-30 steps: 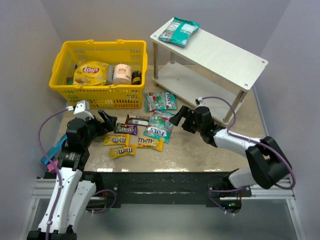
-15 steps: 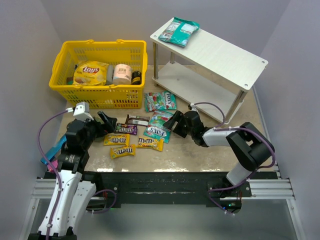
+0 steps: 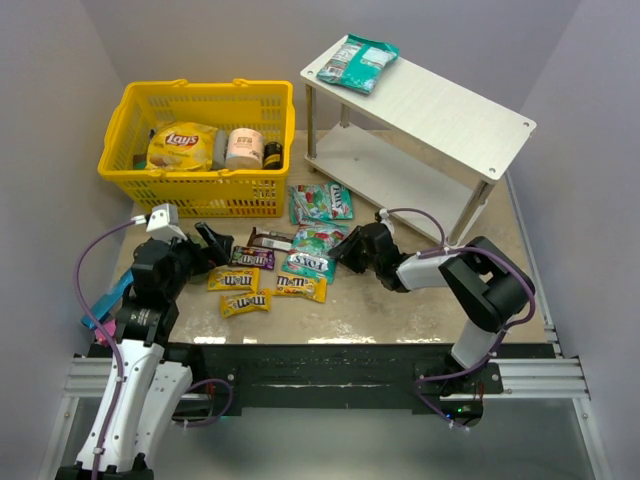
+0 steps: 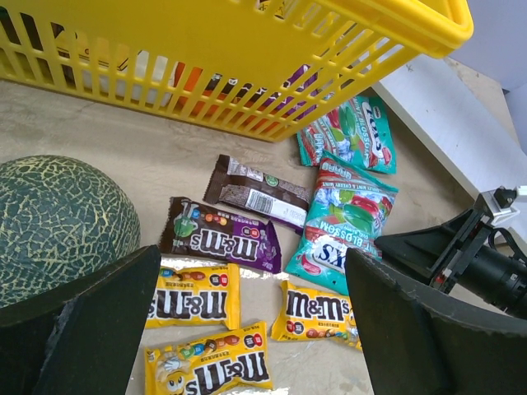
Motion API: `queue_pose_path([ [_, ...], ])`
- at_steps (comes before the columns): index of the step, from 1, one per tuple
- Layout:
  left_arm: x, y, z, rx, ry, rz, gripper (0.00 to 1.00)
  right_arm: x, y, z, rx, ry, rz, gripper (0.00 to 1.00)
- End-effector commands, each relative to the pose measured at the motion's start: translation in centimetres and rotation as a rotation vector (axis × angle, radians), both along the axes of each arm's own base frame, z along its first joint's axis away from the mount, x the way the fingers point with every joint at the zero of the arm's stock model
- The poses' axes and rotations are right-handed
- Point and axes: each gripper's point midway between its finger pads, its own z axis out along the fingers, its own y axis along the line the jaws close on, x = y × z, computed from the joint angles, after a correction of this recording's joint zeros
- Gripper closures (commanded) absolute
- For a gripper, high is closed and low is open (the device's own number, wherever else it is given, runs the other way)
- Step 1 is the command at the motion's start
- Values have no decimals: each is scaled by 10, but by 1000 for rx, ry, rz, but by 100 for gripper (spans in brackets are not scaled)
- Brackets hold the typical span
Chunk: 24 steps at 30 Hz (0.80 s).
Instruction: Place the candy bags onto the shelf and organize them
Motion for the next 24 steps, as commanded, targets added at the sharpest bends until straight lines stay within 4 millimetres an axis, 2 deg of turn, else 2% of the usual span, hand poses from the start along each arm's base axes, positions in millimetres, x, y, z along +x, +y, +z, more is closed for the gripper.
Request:
queue_pose_path([
  [1, 1, -2, 1, -7, -5, -8, 0, -4, -15, -21, -97, 50, -46, 75],
  [2, 1, -3, 1, -7, -5, -13, 1, -4, -16, -19, -99, 45, -45, 79],
  [3, 1, -5, 1, -7, -8, -24, 1, -5, -18, -18, -107, 41, -44, 88],
  [6, 0, -14, 1, -10, -25, -84, 0, -9, -22, -14, -127, 29, -34, 100],
  [9, -3, -37, 1, -60, -48, -211, 0, -14, -29, -4, -144, 8, -26, 100],
  [11, -2, -47, -7, -115, -39, -249, 1, -20, -34, 0, -161, 3, -17, 100],
  [12, -3, -55, -12, -137, -26, -286, 1, -23, -37, 10, -154, -19, -6, 100],
  [15, 2, -67, -22, -169, -15, -306, 2, -37, -39, 16, -180, -14, 68, 100],
  [16, 4, -71, -22, -171, -33, -314, 2, -40, -38, 27, -176, -26, 86, 100],
  [18, 6, -83, -30, -175, -8, -326, 2, -55, -50, 23, -217, 7, 98, 100],
  [19, 10, -89, -23, -180, -42, -338, 2, -56, -54, 36, -199, -22, 85, 100],
  [20, 9, -99, -24, -185, -41, -366, 2, -59, -62, 34, -229, -15, 69, 100],
  [21, 14, -105, -28, -191, -45, -378, 2, -62, -67, 33, -241, -13, 66, 96],
  [22, 15, -109, -32, -191, -44, -387, 3, -62, -69, 36, -243, -26, 61, 79],
  [23, 16, -115, -35, -188, -41, -401, 3, -64, -78, 30, -284, -8, 39, 43],
  [24, 22, -118, -40, -174, -41, -402, 3, -65, -83, 26, -297, 1, 29, 30],
])
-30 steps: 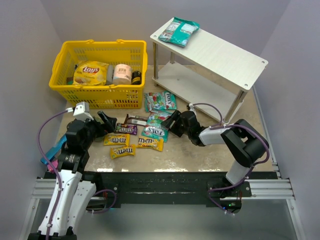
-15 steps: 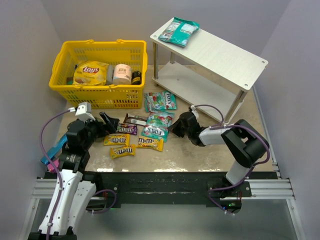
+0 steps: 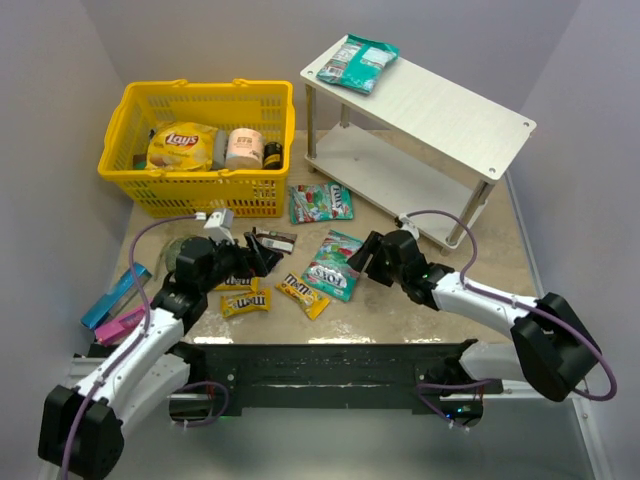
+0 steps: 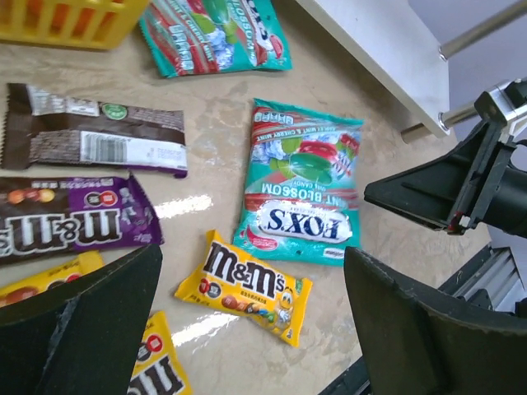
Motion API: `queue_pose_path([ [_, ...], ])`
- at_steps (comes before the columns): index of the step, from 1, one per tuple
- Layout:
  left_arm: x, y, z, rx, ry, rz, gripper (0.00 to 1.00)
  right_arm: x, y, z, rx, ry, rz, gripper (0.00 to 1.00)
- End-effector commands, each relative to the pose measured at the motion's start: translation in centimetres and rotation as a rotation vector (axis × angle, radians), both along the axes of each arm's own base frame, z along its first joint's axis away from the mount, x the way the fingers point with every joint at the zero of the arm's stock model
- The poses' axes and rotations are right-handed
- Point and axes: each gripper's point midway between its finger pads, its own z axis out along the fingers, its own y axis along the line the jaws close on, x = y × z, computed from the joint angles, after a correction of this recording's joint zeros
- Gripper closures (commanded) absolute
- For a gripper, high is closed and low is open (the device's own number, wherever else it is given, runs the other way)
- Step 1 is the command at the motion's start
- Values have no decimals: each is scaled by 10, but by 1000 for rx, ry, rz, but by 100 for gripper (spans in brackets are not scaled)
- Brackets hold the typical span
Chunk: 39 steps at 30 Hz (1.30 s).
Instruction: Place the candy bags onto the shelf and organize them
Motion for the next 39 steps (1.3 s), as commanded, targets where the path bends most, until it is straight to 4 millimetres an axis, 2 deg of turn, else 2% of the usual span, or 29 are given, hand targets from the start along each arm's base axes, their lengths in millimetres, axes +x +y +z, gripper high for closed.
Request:
queue_pose_path([
  [1, 24, -20, 15, -40, -118, -14, 4, -12, -30, -21, -135, 37, -36, 23],
  [3, 31, -29, 14, -19, -143, -35, 4, -14, -31, -26, -141, 48, -41, 13],
  [4, 31, -37, 14, -12, -149, -62, 4, -14, -32, -28, -138, 50, -43, 12],
  [10, 45, -71, 10, 61, -193, -129, 5, -22, -32, -45, -148, 91, -30, 12],
  [11, 47, -74, 9, 73, -197, -133, 5, -18, -27, -41, -127, 67, -20, 12],
  [13, 54, -81, -3, 108, -183, -140, 5, -19, -25, -45, -123, 81, -8, 14],
  [14, 57, -83, -16, 131, -158, -142, 5, -20, -24, -47, -118, 81, -2, 14],
  [16, 61, -93, -20, 152, -167, -154, 5, -22, -22, -52, -113, 94, 2, 15],
  [17, 63, -95, -35, 177, -139, -159, 5, -22, -21, -55, -104, 98, 4, 16],
  [19, 69, -101, -41, 199, -136, -159, 7, -24, -20, -61, -102, 112, 9, 17],
  [20, 69, -104, -54, 216, -112, -167, 8, -24, -17, -62, -88, 114, 10, 18],
  [29, 70, -116, -93, 257, -34, -197, 34, -33, -16, -80, -66, 164, 14, 22],
  [32, 64, -121, -100, 248, -10, -223, 45, -35, -16, -85, -62, 173, 12, 23],
  [33, 61, -123, -102, 240, -5, -235, 52, -36, -16, -88, -65, 180, 13, 23],
  [35, 59, -123, -109, 240, 18, -239, 57, -38, -16, -92, -57, 189, 9, 24],
  [39, 56, -122, -125, 265, 77, -244, 76, -42, -18, -103, -54, 213, -3, 26],
])
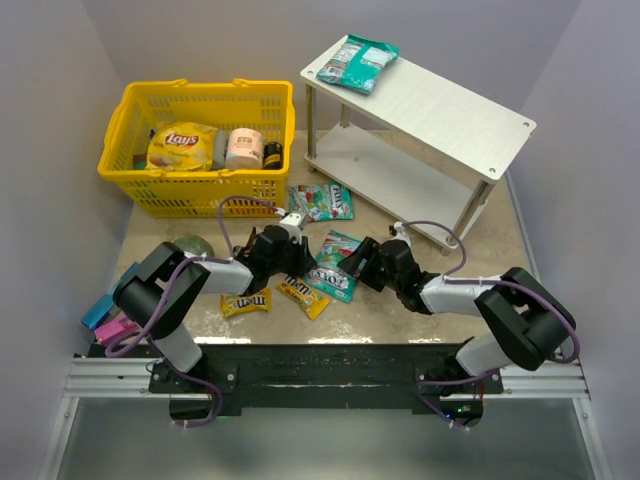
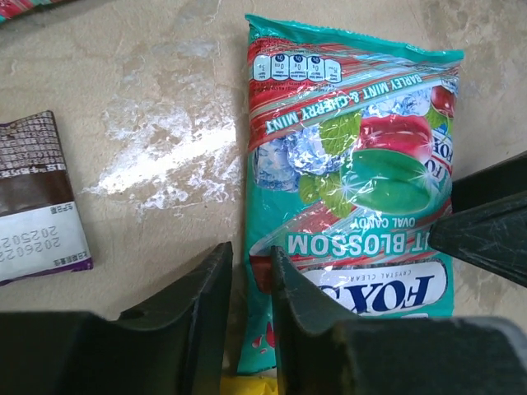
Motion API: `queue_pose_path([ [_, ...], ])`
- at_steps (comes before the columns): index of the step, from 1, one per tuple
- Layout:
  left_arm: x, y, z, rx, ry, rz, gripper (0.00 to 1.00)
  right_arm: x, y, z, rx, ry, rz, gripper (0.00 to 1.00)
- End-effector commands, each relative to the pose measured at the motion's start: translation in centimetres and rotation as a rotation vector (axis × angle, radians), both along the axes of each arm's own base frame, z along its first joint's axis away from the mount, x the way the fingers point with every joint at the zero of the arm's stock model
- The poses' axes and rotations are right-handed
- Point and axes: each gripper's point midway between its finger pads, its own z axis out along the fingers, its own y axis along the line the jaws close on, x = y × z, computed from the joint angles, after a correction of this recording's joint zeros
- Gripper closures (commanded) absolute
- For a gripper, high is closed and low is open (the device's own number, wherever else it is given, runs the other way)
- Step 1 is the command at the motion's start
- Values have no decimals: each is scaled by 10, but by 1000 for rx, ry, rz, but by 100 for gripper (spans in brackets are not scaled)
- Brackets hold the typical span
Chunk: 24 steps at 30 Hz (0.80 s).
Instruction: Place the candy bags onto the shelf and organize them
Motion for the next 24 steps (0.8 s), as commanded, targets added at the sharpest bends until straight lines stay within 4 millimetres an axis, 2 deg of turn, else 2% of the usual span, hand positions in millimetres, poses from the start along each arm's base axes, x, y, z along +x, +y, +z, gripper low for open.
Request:
queue_pose_path([
  [1, 5, -11, -3, -1, 5, -13, 78, -42, -32, -66, -144, 206, -14, 26],
  [3, 5, -9, -12, 34, 17, 1, 85, -42, -33, -68, -146, 211, -15, 26],
  [11, -1, -1, -46, 132, 79, 43, 93, -45, -41, -73, -172, 214, -36, 29],
  [15, -3, 0, -46, 120, 92, 56, 96, -45, -44, -69, -179, 203, -42, 46],
  [16, 0, 4, -45, 129, 81, 80, 96, -46, -48, -69, -193, 207, -53, 53],
  [21, 3, 6, -29, 106, 52, 112, 96, -39, -54, -46, -196, 154, -94, 67],
  [24, 5, 6, -20, 91, 42, 125, 97, -35, -56, -34, -201, 124, -104, 83],
])
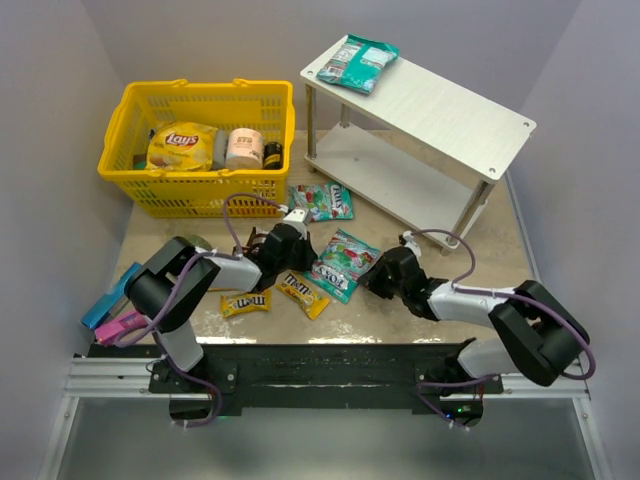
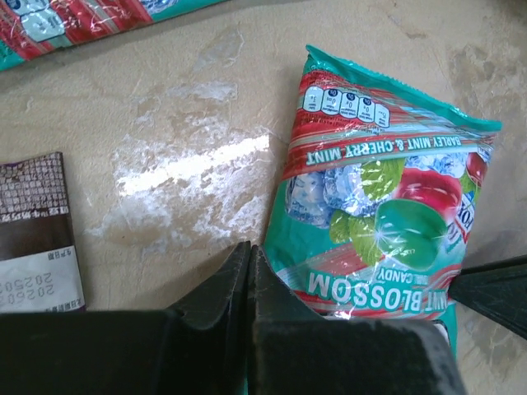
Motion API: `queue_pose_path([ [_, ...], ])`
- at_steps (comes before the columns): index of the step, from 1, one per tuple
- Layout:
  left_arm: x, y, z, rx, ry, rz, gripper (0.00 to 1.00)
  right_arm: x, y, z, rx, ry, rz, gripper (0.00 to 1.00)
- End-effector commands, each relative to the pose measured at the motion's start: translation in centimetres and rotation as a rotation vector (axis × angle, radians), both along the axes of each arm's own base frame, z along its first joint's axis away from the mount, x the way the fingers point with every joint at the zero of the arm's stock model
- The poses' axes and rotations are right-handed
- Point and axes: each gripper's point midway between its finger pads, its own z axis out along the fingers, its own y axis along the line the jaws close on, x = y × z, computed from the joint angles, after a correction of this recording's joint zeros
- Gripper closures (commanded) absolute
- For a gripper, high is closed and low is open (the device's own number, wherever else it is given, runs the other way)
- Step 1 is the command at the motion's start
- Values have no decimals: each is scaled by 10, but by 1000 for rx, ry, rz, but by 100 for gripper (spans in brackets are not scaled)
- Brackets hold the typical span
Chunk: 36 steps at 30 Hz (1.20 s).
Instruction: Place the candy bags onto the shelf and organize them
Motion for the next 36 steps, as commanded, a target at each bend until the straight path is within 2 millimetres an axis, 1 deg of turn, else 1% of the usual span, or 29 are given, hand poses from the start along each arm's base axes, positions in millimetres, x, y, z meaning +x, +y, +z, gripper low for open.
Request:
queue_pose_path([
  [1, -15, 18, -8, 56, 50, 41, 97, -19, -33, -18, -156, 66, -32, 89],
  [2, -15, 20, -5, 55, 49, 54, 96, -16, -32, -13, -154, 52, -29, 100],
  [3, -14, 20, 0, 49, 41, 58, 96, -14, -31, -7, -148, 34, -32, 100],
  [4, -14, 20, 9, 33, 22, 59, 94, -13, -31, -4, -154, 26, -23, 100],
  [5, -14, 21, 14, 24, 11, 62, 92, -12, -30, 0, -150, 15, -21, 100],
  [8, -15, 21, 30, -4, -18, 59, 92, -9, -29, 10, -140, -9, -18, 100],
  [9, -15, 20, 33, -9, -23, 56, 91, -10, -29, 11, -133, -12, -19, 75],
  [11, -15, 15, 41, -30, -42, 26, 87, -12, -29, 14, -107, -34, -23, 47],
  [12, -15, 13, 43, -38, -49, 15, 86, -12, -31, 14, -105, -37, -27, 37],
  [13, -14, 10, 44, -44, -55, 4, 85, -13, -30, 13, -99, -36, -28, 33],
  [15, -13, 2, 45, -53, -63, -37, 81, -12, -29, 13, -103, -35, -22, 29],
  [16, -12, -2, 42, -49, -55, -53, 79, -10, -27, 15, -99, -41, -17, 28],
  [17, -11, -6, 40, -47, -54, -69, 79, -10, -26, 12, -103, -31, -12, 28],
  [19, -9, -10, 32, -34, -38, -84, 78, -7, -21, 13, -88, -33, -5, 28],
  [20, -8, -10, 29, -27, -34, -88, 78, -8, -19, 7, -94, -17, 1, 28],
  [23, -9, -12, 16, -10, -7, -101, 75, -5, -14, 3, -82, -6, 11, 28],
  [24, -10, -12, 13, -4, 4, -100, 75, -6, -13, -3, -85, 8, 16, 28],
  [26, -13, -10, 1, 18, 32, -98, 76, -4, -8, -5, -69, 8, 18, 29],
  [27, -14, -10, -2, 23, 38, -100, 76, -4, -7, -11, -72, 20, 22, 30],
  [31, -21, -1, -23, 76, 82, -88, 79, -6, -4, -24, -70, 50, 26, 34],
  [32, -22, -1, -25, 82, 85, -85, 80, -6, -4, -26, -68, 55, 28, 36],
  [33, -24, 1, -32, 93, 100, -85, 80, -5, -2, -27, -63, 50, 28, 41],
  [35, -27, 2, -36, 97, 109, -84, 82, -7, -4, -34, -71, 67, 26, 49],
  [36, -29, 3, -40, 103, 118, -85, 83, -7, -2, -34, -68, 67, 27, 59],
])
